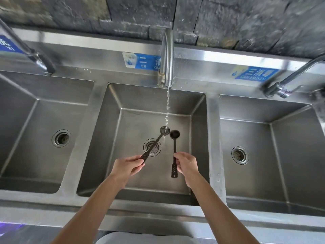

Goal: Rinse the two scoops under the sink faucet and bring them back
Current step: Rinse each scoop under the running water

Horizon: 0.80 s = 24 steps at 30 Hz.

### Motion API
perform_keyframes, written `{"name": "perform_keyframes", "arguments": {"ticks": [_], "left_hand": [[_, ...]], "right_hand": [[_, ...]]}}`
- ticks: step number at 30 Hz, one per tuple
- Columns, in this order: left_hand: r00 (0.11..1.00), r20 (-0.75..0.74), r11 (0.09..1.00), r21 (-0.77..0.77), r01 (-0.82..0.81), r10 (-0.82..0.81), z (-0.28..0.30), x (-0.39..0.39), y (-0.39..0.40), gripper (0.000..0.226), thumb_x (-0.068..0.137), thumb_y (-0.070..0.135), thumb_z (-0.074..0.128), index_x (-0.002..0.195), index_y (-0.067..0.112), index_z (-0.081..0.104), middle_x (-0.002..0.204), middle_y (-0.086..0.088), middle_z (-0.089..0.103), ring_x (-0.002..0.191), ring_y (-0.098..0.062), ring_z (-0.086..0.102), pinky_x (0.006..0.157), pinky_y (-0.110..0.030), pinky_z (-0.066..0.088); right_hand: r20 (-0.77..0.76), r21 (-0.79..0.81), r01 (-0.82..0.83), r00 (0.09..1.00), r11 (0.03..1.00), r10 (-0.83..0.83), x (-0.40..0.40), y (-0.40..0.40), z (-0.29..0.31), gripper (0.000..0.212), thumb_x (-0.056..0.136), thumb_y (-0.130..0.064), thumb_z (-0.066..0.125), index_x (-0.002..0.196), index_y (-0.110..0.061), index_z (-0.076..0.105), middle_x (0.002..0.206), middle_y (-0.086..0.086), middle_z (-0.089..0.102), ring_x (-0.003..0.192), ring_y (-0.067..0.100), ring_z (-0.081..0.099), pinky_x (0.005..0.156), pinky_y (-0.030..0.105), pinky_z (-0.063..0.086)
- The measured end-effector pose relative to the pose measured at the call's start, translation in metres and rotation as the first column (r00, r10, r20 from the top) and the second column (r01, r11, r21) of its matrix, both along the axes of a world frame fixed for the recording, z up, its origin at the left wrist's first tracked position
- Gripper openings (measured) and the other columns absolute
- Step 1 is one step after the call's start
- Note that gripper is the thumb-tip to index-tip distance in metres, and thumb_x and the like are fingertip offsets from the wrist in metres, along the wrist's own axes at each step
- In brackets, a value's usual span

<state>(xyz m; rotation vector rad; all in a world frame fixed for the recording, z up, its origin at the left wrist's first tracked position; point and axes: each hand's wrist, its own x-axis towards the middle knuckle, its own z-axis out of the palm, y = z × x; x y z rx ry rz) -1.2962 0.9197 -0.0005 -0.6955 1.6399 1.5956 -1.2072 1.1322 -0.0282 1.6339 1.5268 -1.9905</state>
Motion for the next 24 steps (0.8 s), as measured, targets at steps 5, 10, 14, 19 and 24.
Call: {"name": "perform_keyframes", "arguments": {"ticks": [5,10,14,19,24], "left_hand": [[1.0,-0.01,0.999,0.042,-0.009,0.01,0.005,-0.008,-0.019,0.018,0.081,-0.007,0.075,0.096,0.003,0.078,0.092,-0.018,0.079,0.081,-0.022,0.076,0.074,-0.022,0.062],[1.0,-0.021,0.997,0.072,0.018,-0.017,0.012,-0.015,-0.038,0.016,0.083,-0.007,0.073,0.093,0.004,0.078,0.089,-0.016,0.078,0.09,-0.027,0.071,0.08,-0.027,0.059],[0.998,-0.014,0.993,0.1,0.063,-0.062,0.016,-0.02,-0.051,0.021,0.086,-0.004,0.071,0.105,0.003,0.076,0.101,-0.018,0.078,0.099,-0.028,0.073,0.085,-0.03,0.059],[0.997,0.067,0.972,0.233,0.019,-0.035,0.015,-0.026,-0.055,0.029,0.089,-0.012,0.062,0.118,-0.009,0.067,0.106,-0.019,0.07,0.097,-0.026,0.066,0.08,-0.021,0.057],[0.976,0.215,0.923,0.38,-0.058,-0.027,0.017,-0.026,-0.055,0.028,0.093,-0.011,0.057,0.12,-0.01,0.063,0.101,-0.019,0.067,0.093,-0.024,0.065,0.071,-0.023,0.059]], "right_hand": [[-0.016,0.003,-0.017,1.0,1.0,0.017,-0.011,-0.016,0.012,0.009,0.094,-0.015,0.071,0.091,-0.01,0.077,0.071,0.001,0.062,0.063,0.011,0.059,0.055,0.018,0.052],[-0.04,0.002,-0.005,0.999,1.0,0.005,-0.018,-0.031,0.024,0.01,0.092,-0.017,0.072,0.092,-0.01,0.079,0.072,0.001,0.062,0.065,0.013,0.059,0.06,0.021,0.052],[-0.053,0.017,0.017,0.998,1.0,-0.016,-0.019,-0.038,0.036,0.009,0.092,-0.018,0.073,0.09,-0.012,0.081,0.073,0.002,0.065,0.068,0.013,0.061,0.062,0.022,0.054],[-0.074,0.041,0.033,0.997,0.999,-0.03,-0.019,-0.044,0.053,0.024,0.089,-0.015,0.075,0.067,-0.022,0.083,0.072,0.003,0.067,0.069,0.015,0.061,0.061,0.024,0.053],[-0.117,0.052,-0.031,0.992,0.998,0.037,-0.017,-0.046,0.069,0.019,0.091,-0.019,0.07,0.08,-0.017,0.085,0.071,-0.001,0.07,0.059,0.007,0.06,0.052,0.016,0.049]]}}
